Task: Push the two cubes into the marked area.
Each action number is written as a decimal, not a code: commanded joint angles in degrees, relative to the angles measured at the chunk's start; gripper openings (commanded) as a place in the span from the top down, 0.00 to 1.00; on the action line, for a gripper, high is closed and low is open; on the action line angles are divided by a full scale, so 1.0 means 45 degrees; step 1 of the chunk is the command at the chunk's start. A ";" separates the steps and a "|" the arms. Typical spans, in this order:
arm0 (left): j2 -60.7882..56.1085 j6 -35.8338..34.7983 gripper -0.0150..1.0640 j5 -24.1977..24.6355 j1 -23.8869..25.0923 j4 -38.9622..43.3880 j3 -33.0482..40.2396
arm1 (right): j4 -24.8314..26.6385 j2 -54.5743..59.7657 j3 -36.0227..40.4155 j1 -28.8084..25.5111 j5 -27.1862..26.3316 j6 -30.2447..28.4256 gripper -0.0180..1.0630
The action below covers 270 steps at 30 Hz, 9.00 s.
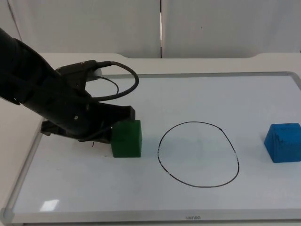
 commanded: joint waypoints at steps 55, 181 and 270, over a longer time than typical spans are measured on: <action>0.0165 -0.0105 0.99 -0.0003 -0.1733 -0.1145 -0.0037 | -0.0012 -0.0019 0.0108 -0.0089 -0.0104 -0.0012 0.01; -2.2882 -0.9864 0.99 0.9907 -0.3167 1.4929 0.2805 | -0.0012 -0.0019 0.0108 -0.0089 -0.0104 -0.0012 0.01; -2.5397 -1.0220 0.99 1.1288 -0.3167 1.5086 0.5285 | -0.0002 1.1993 -0.3767 -0.0089 -0.4388 0.1559 0.27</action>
